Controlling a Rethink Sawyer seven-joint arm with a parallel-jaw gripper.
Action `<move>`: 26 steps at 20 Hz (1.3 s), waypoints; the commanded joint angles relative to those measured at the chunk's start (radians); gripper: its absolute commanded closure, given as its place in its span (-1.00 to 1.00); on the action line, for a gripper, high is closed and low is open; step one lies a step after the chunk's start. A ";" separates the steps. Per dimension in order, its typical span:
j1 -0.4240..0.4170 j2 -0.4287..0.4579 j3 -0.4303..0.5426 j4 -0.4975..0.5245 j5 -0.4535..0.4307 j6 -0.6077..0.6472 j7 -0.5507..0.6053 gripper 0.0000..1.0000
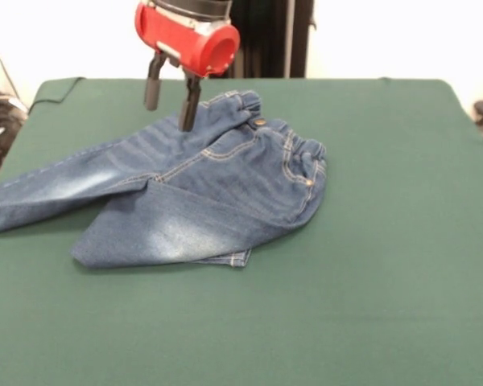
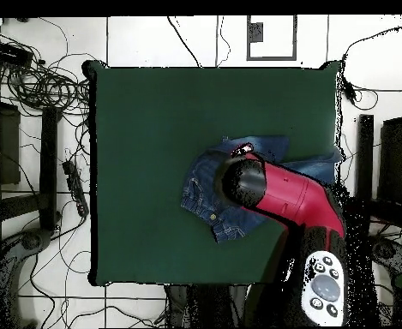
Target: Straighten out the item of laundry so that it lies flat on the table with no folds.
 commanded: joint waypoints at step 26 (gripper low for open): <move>0.103 0.020 -0.038 0.052 0.503 0.294 0.751 -1.00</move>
